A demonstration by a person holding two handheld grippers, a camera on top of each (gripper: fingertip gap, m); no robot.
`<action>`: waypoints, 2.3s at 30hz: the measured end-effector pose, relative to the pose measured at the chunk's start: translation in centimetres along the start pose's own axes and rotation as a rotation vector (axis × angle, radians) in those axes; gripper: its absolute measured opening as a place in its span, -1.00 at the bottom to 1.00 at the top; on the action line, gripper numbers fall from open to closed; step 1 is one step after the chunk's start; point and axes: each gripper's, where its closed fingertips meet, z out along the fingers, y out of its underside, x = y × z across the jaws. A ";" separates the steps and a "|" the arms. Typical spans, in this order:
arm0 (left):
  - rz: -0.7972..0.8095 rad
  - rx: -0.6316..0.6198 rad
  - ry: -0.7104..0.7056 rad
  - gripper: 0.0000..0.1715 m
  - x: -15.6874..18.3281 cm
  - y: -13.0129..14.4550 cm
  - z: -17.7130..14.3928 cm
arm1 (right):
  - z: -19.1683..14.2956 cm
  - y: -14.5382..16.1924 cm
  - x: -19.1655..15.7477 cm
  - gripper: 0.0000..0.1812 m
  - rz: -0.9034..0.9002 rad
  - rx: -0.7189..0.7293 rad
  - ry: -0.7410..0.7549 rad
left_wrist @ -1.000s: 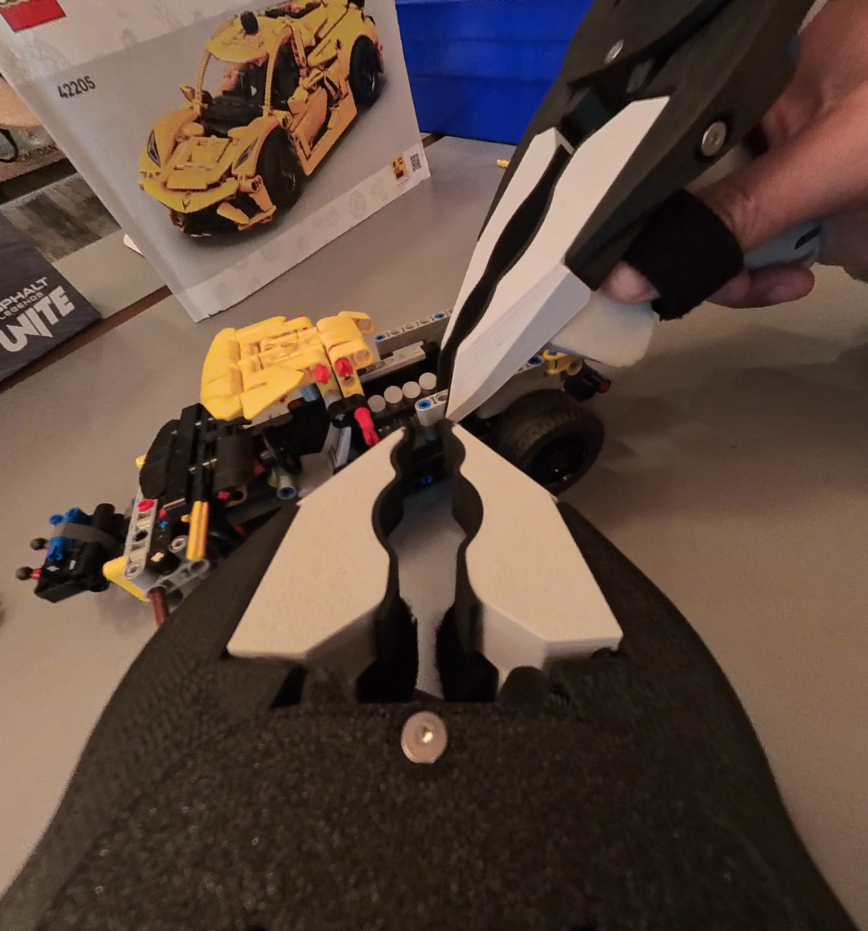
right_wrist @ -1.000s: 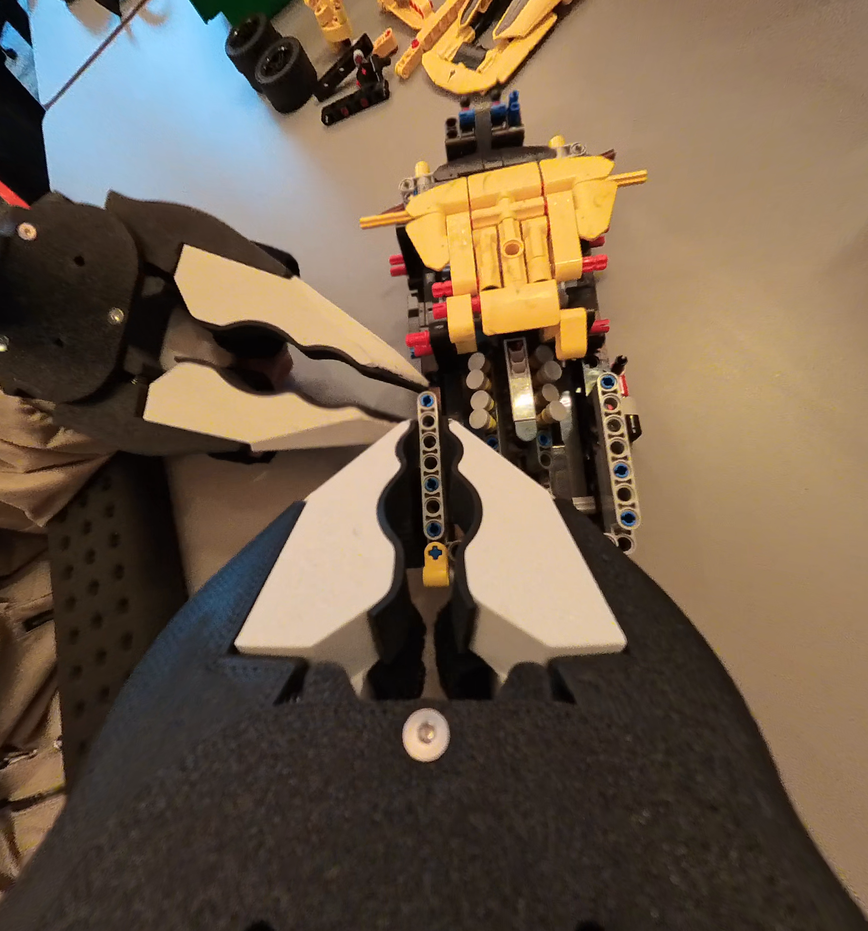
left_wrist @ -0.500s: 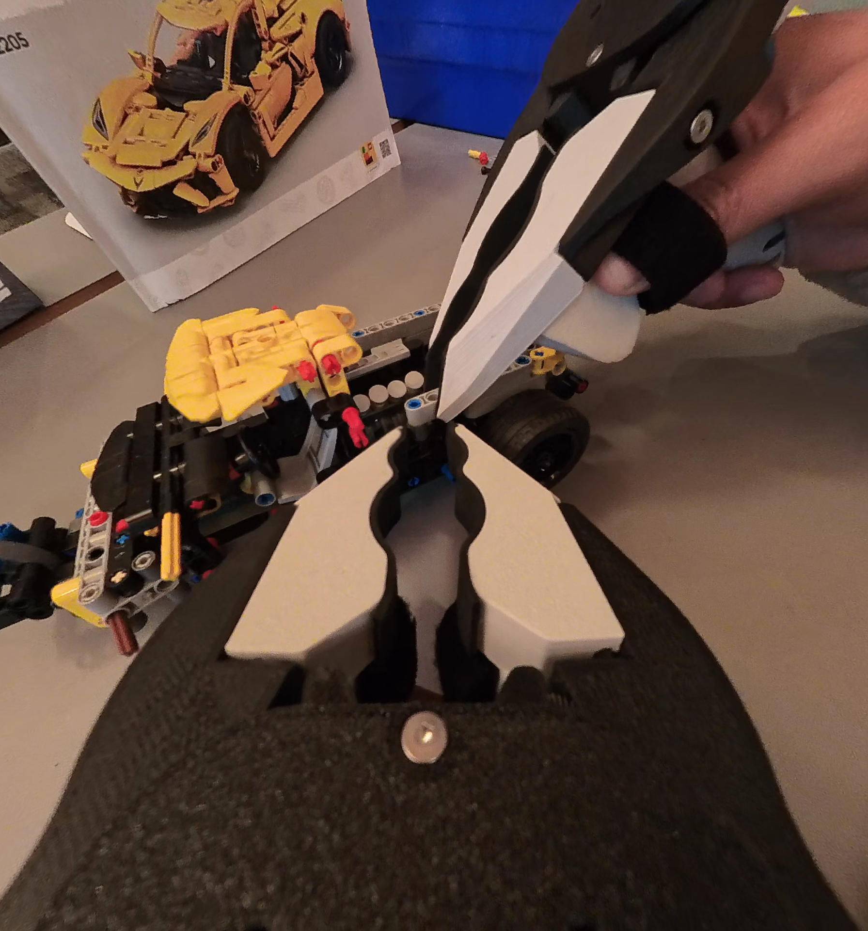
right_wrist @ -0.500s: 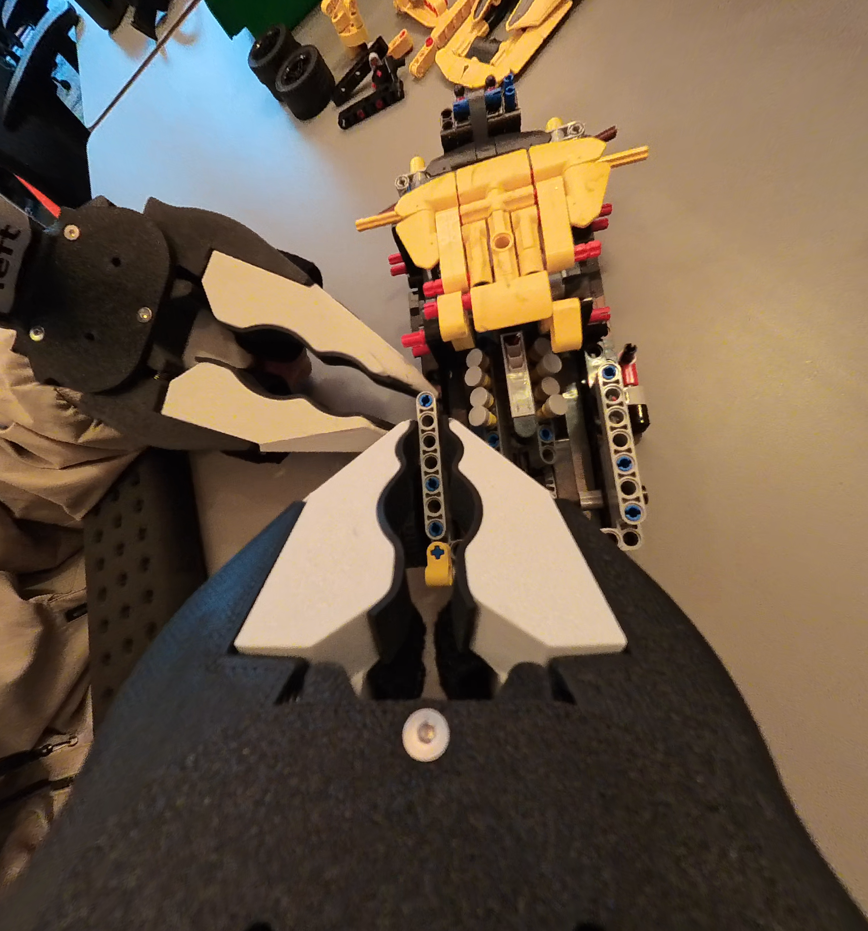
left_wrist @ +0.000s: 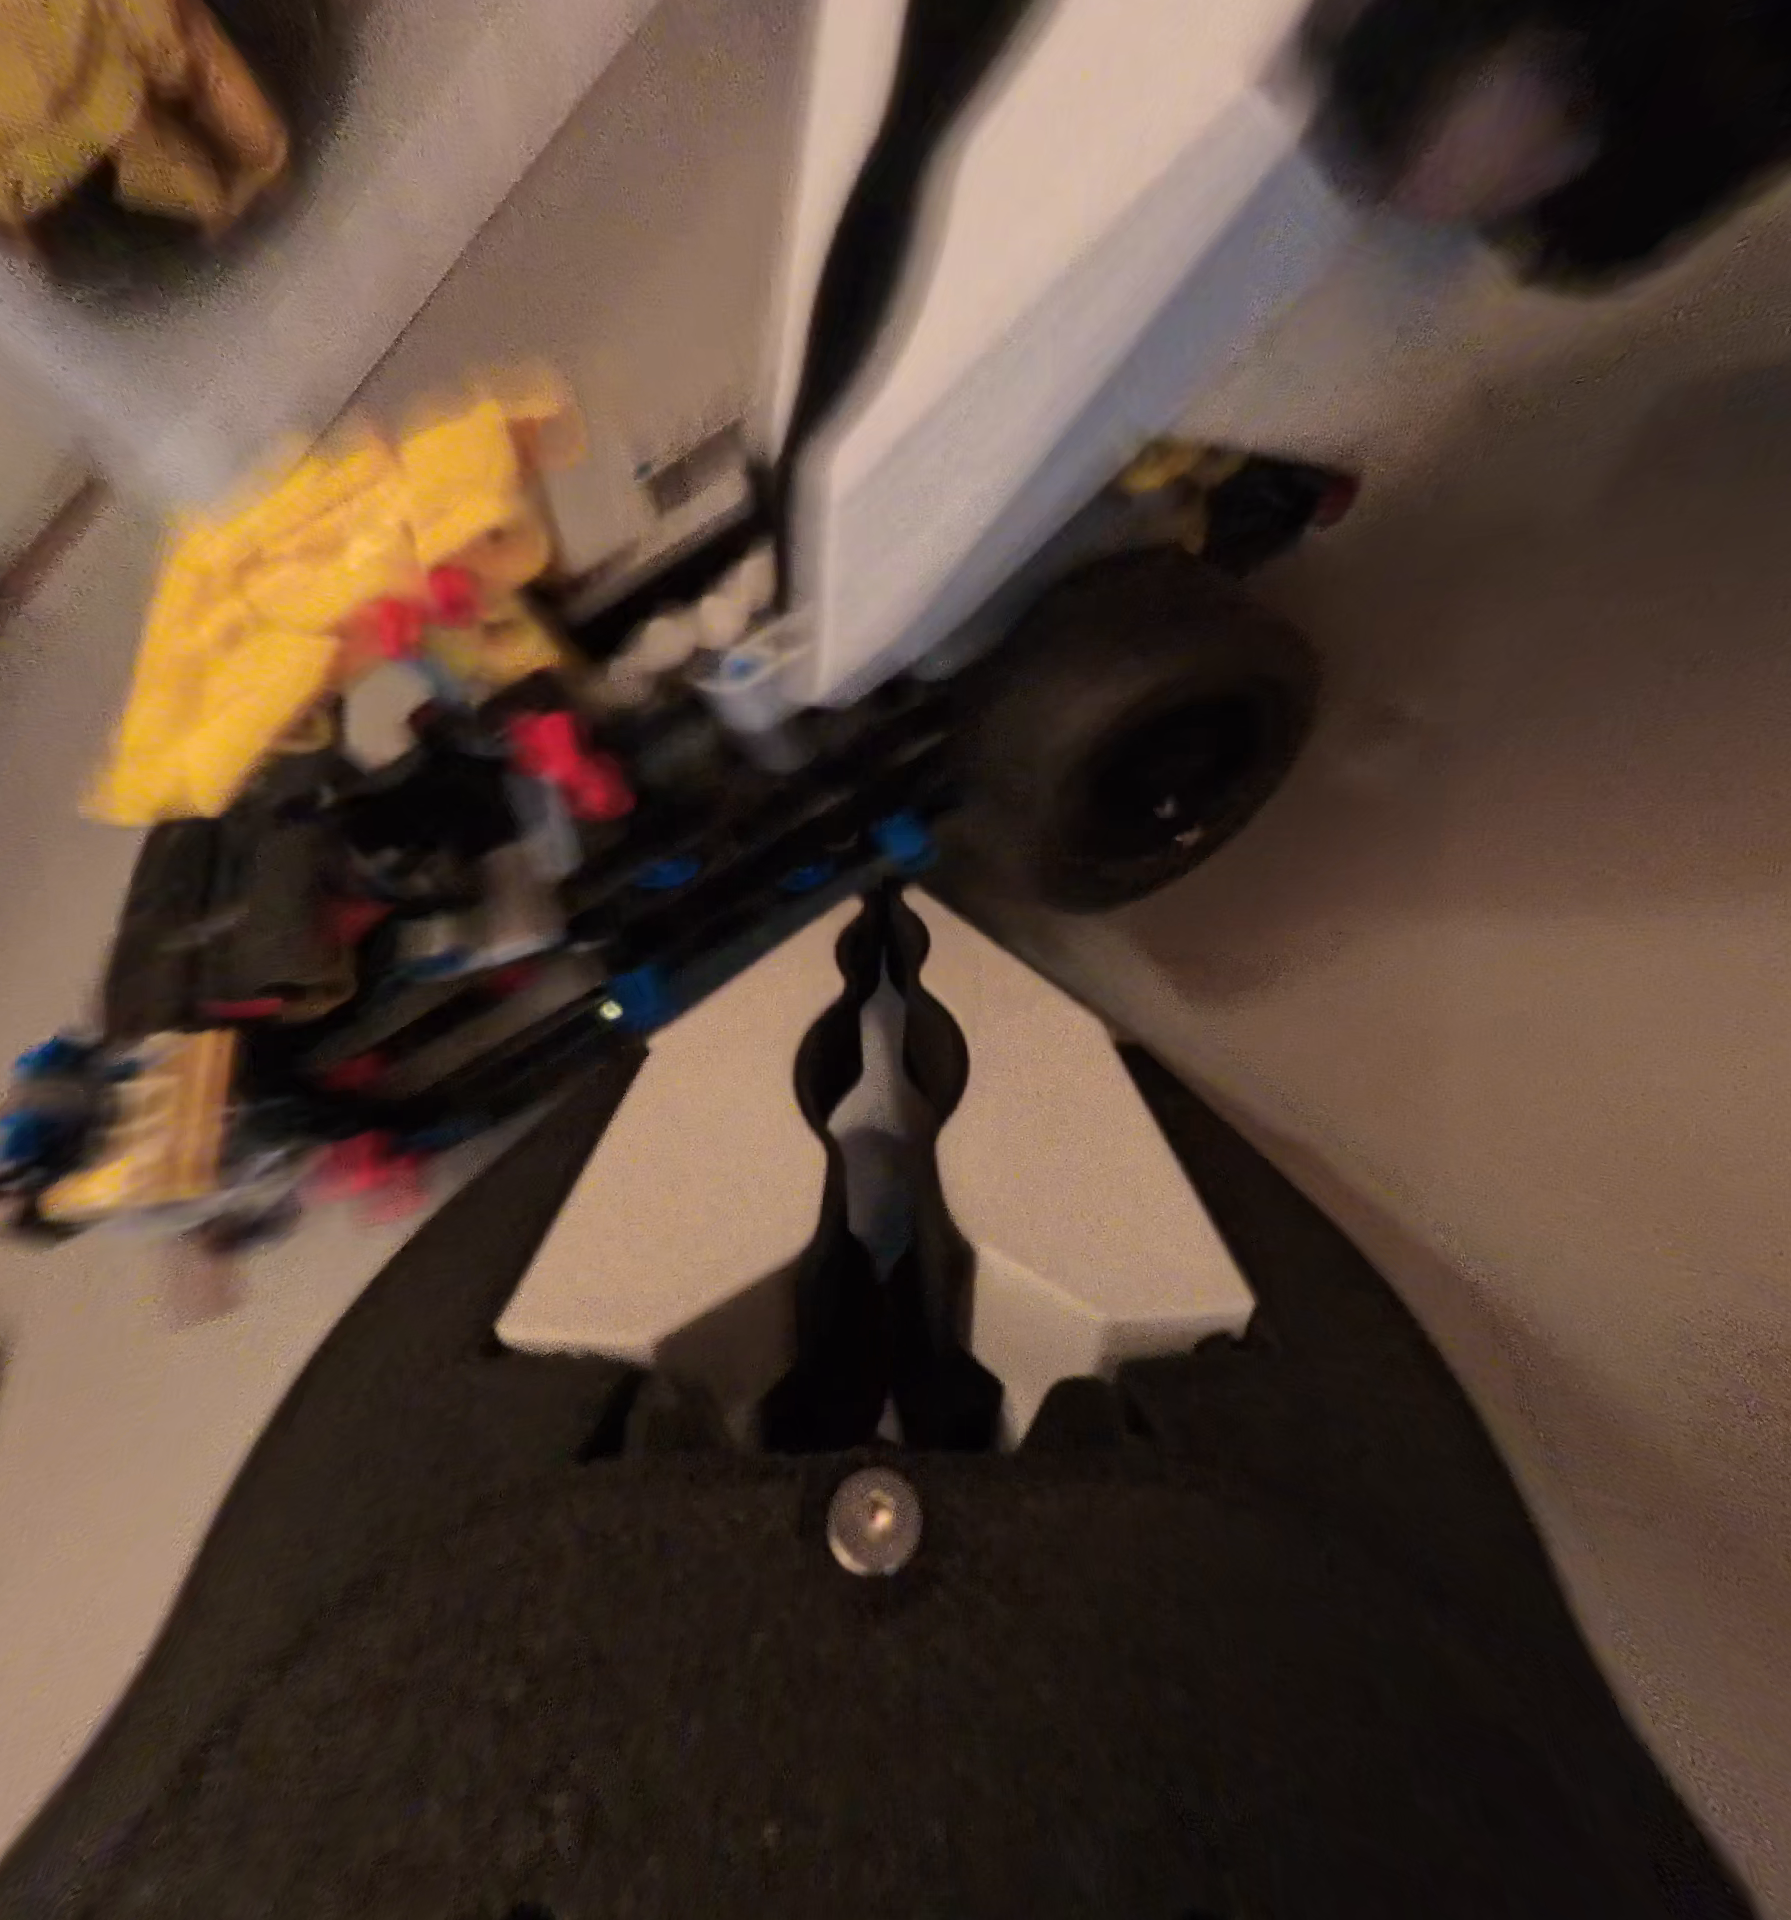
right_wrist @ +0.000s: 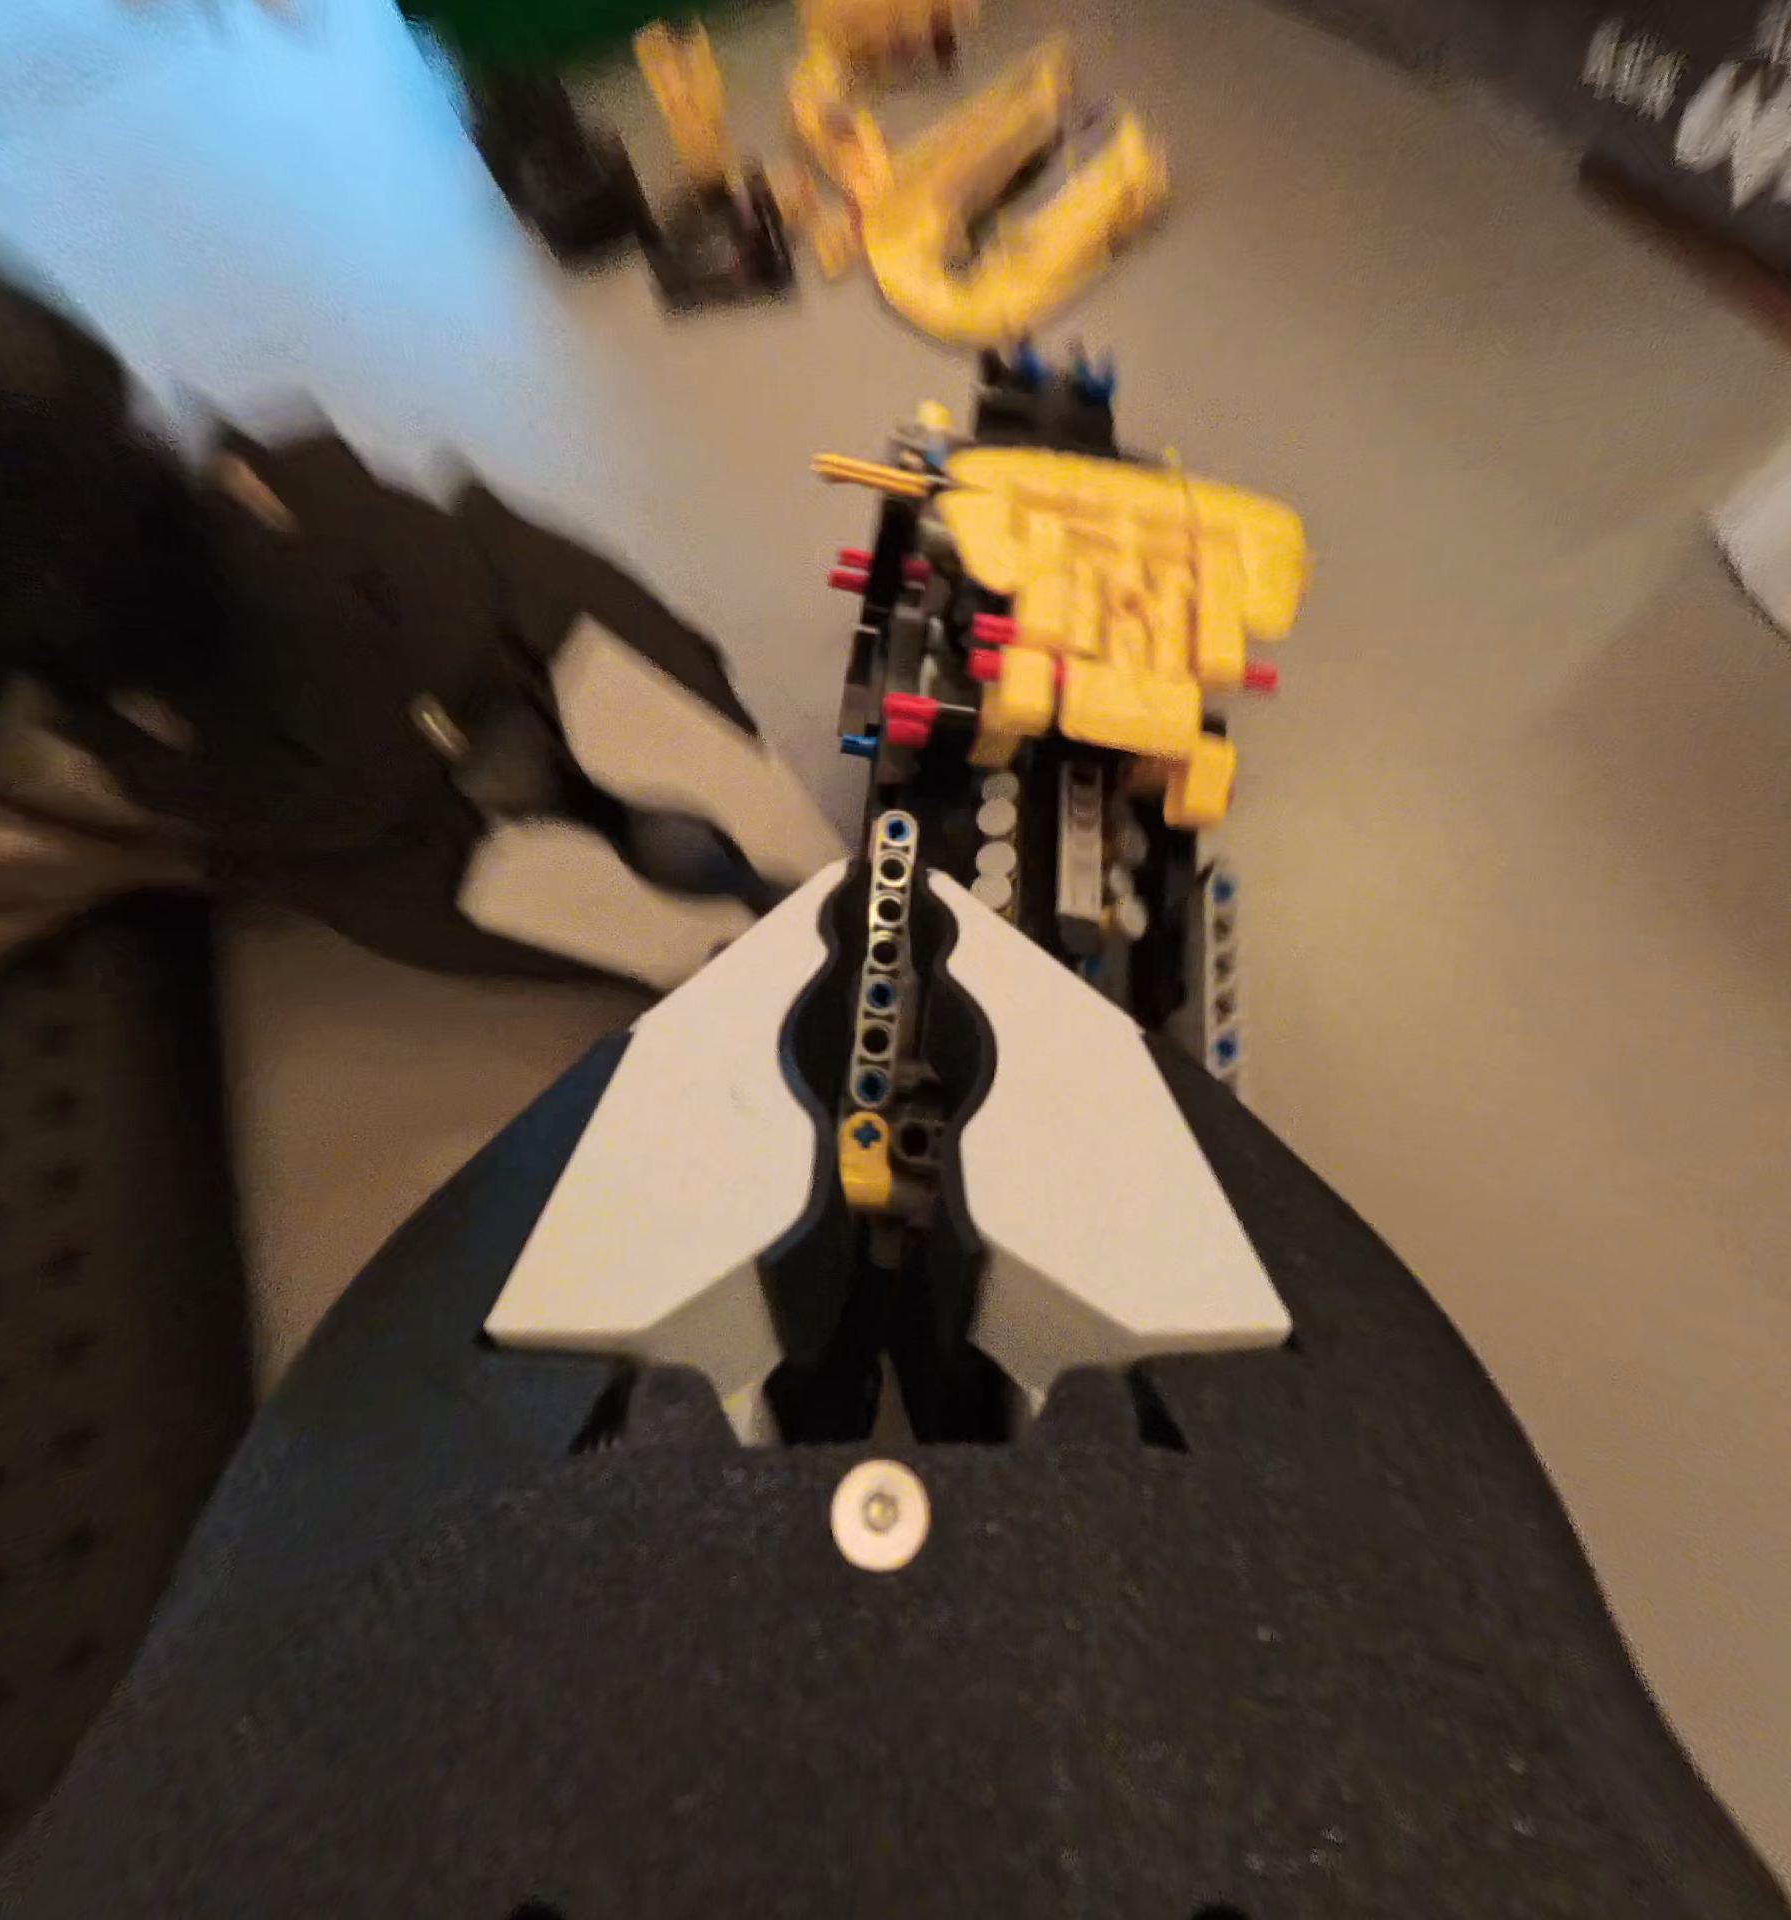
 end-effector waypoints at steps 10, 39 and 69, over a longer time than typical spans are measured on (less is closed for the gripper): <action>-0.204 0.146 0.078 -1.00 0.3 -1.2 -2.6 | -2.4 0.0 0.9 -0.95 0.126 0.040 -0.076; 0.957 0.111 -0.208 -0.69 0.5 -4.4 -2.5 | -3.1 0.9 -0.7 -0.93 0.326 0.008 -0.358; 1.141 0.074 -0.382 -0.72 1.1 -2.8 -0.4 | -2.7 2.1 0.1 -0.94 0.203 -0.071 -0.183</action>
